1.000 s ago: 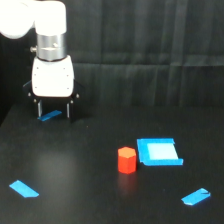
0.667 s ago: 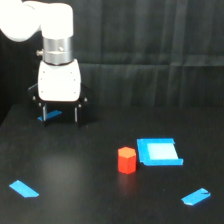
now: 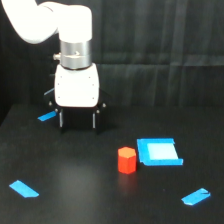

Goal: Pick up the red object from the table

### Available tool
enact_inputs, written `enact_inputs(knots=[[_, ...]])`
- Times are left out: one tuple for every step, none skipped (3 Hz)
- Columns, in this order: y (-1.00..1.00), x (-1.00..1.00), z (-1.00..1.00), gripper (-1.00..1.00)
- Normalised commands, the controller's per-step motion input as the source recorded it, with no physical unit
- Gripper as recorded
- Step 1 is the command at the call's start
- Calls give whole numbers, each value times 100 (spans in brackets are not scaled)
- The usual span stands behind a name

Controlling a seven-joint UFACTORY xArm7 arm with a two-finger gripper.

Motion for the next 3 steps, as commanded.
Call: enact_inputs(knots=[[-39, 100, -26, 98], [-55, 86, -15, 99], [-77, 72, -18, 100]])
